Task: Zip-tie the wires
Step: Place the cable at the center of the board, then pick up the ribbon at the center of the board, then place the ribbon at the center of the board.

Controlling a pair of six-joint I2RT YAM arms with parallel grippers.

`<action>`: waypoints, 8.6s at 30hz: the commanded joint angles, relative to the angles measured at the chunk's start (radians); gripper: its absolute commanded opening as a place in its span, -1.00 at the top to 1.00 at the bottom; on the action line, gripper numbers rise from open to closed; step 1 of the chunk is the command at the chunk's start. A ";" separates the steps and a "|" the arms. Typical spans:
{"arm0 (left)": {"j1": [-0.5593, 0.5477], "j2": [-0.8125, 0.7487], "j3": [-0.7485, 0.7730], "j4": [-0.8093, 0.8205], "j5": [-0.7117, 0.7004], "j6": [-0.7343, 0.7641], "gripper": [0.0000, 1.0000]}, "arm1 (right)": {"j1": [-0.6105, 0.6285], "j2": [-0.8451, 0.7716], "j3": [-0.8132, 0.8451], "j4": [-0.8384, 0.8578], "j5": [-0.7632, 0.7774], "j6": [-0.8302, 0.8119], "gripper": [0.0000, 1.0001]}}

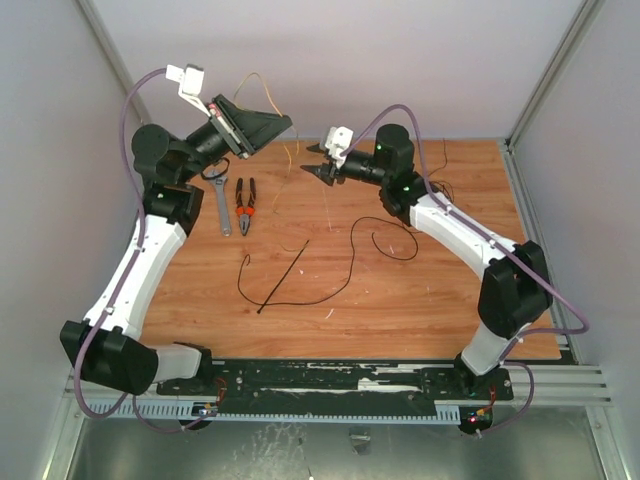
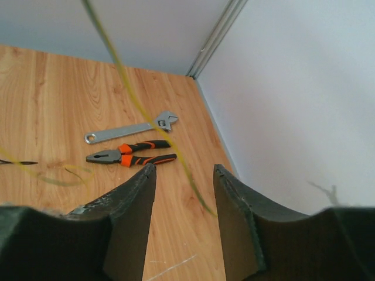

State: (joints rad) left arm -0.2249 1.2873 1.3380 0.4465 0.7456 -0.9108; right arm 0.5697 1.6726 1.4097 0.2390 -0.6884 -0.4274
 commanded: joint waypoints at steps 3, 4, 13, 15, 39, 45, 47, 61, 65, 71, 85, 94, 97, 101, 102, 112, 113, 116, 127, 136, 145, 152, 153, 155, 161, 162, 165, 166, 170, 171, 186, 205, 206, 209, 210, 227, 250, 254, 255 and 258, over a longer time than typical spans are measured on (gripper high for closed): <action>0.012 -0.022 -0.025 -0.022 0.022 0.034 0.99 | 0.020 0.005 0.084 -0.032 0.048 0.034 0.62; 0.021 -0.032 -0.024 -0.076 0.004 0.068 0.96 | 0.019 -0.010 0.090 -0.061 0.071 0.036 0.77; 0.070 -0.095 0.202 -0.552 -0.391 0.488 0.86 | 0.010 -0.176 0.135 -0.280 0.164 0.133 1.00; 0.070 -0.115 0.253 -0.598 -0.473 0.541 0.86 | 0.014 -0.178 0.169 -0.315 0.141 0.166 1.00; 0.068 -0.350 -0.255 -0.386 -0.309 0.397 -0.93 | -0.090 -0.576 -0.248 -0.436 0.509 0.316 1.00; 0.068 -0.385 -0.348 -0.480 -0.600 0.392 -0.97 | -0.131 -0.720 -0.312 -0.509 0.653 0.328 1.00; 0.068 -0.393 -0.405 -0.509 -0.683 0.379 -0.97 | -0.135 -0.745 -0.320 -0.527 0.697 0.335 1.00; 0.068 -0.407 -0.713 -0.555 -0.925 0.230 -0.97 | -0.238 -0.759 -0.489 -0.505 0.972 0.471 1.00; 0.068 -0.428 -0.737 -0.545 -0.939 0.188 -0.97 | -0.376 -0.724 -0.592 -0.458 0.907 0.556 1.00; 0.068 -0.449 -0.726 -0.532 -0.960 0.189 -0.97 | -0.442 -0.649 -0.681 -0.413 0.877 0.597 1.00; 0.069 -0.339 -0.517 -0.661 -0.819 0.426 -0.94 | -0.456 -0.615 -0.628 -0.463 0.975 0.577 -0.10; -0.091 -0.072 -0.412 -0.713 -0.805 0.511 -0.92 | -0.456 -0.617 -0.577 -0.434 0.816 0.610 -0.10; -0.175 0.044 -0.370 -0.734 -0.855 0.527 -0.92 | -0.456 -0.619 -0.586 -0.435 0.809 0.603 -0.10; -0.248 0.156 -0.323 -0.765 -0.901 0.536 -0.92 | -0.455 -0.622 -0.597 -0.435 0.745 0.607 -0.08; -0.259 0.175 -0.317 -0.770 -0.904 0.536 -0.90 | -0.454 -0.620 -0.599 -0.434 0.730 0.608 -0.07; -0.387 0.087 -0.352 -0.850 -1.001 0.471 -0.74 | -0.449 -0.588 -0.610 -0.404 0.677 0.620 -0.05; -0.394 0.047 -0.358 -0.867 -0.985 0.456 -0.73 | -0.449 -0.586 -0.609 -0.403 0.678 0.619 -0.05; -0.412 -0.046 -0.365 -0.962 -0.968 0.409 -0.72 | -0.450 -0.584 -0.614 -0.403 0.681 0.615 -0.05; -0.546 -0.219 -0.573 -1.140 -0.946 0.117 -0.70 | -0.449 -0.606 -0.619 -0.402 0.678 0.618 -0.05; -0.622 -0.216 -0.715 -1.127 -1.012 -0.025 -0.51 | -0.449 -0.622 -0.620 -0.408 0.690 0.608 -0.06; -0.630 -0.084 -0.667 -1.048 -1.133 0.033 -0.43 | -0.449 -0.633 -0.608 -0.413 0.690 0.604 -0.07; -0.630 0.044 -0.644 -1.002 -1.114 0.076 -0.22 | -0.449 -0.650 -0.603 -0.418 0.708 0.593 -0.06; -0.630 0.049 -0.649 -0.994 -1.105 0.077 -0.20 | -0.449 -0.652 -0.602 -0.418 0.711 0.592 -0.06; -0.630 0.055 -0.660 -0.979 -1.085 0.080 -0.16 | -0.449 -0.652 -0.601 -0.418 0.712 0.591 -0.07; -0.630 0.071 -0.689 -0.978 -1.071 0.084 -0.03 | -0.450 -0.650 -0.601 -0.415 0.708 0.590 -0.06; -0.630 0.074 -0.692 -0.980 -1.065 0.083 0.01 | -0.449 -0.650 -0.601 -0.416 0.709 0.589 -0.07; -0.630 0.074 -0.707 -0.979 -1.048 0.077 0.12 | -0.449 -0.651 -0.602 -0.415 0.713 0.589 -0.06; -0.630 0.072 -0.711 -0.979 -1.045 0.076 0.14 | -0.449 -0.653 -0.604 -0.415 0.712 0.589 -0.06; -0.630 0.069 -0.732 -0.980 -1.032 0.072 0.34 | -0.449 -0.655 -0.606 -0.415 0.712 0.588 -0.06; -0.630 0.066 -0.737 -0.978 -1.027 0.071 0.41 | -0.450 -0.656 -0.605 -0.414 0.711 0.589 -0.06; -0.798 -0.016 -0.741 -1.043 -0.736 0.008 1.00 | -0.449 -0.693 -0.615 -0.411 0.688 0.608 -0.06; -0.877 -0.498 -0.765 -1.542 -0.454 -0.158 1.00 | -0.449 -0.706 -0.643 -0.385 0.632 0.631 -0.06; -0.877 -0.511 -0.749 -1.566 -0.450 -0.166 1.00 | -0.449 -0.702 -0.640 -0.386 0.628 0.630 -0.06; -0.877 -0.555 -0.699 -1.599 -0.370 -0.186 1.00 | -0.449 -0.690 -0.633 -0.386 0.625 0.629 -0.06; -0.877 -0.575 -0.675 -1.606 -0.343 -0.189 1.00 | -0.449 -0.683 -0.626 -0.388 0.629 0.626 -0.06; -0.585 -0.233 -0.192 -1.208 -0.463 0.150 1.00 | -0.449 -0.703 -0.592 -0.394 0.629 0.621 -0.06; 0.015 0.769 0.294 -0.775 -0.417 0.435 1.00 | -0.452 -0.684 -0.625 -0.385 0.741 0.615 -0.06; 0.019 0.837 0.319 -0.783 -0.419 0.444 1.00 | -0.452 -0.653 -0.604 -0.374 0.742 0.621 -0.06; 0.020 0.843 0.316 -0.784 -0.435 0.450 1.00 | -0.453 -0.641 -0.599 -0.368 0.745 0.622 -0.06; 0.036 0.850 0.309 -0.792 -0.453 0.461 0.86 | -0.458 -0.569 -0.568 -0.355 0.770 0.613 -0.12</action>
State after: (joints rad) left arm -0.2050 2.1490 1.6257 -0.3458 0.3065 -0.4847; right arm 0.1211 1.0370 0.7807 -0.1585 0.0387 0.1909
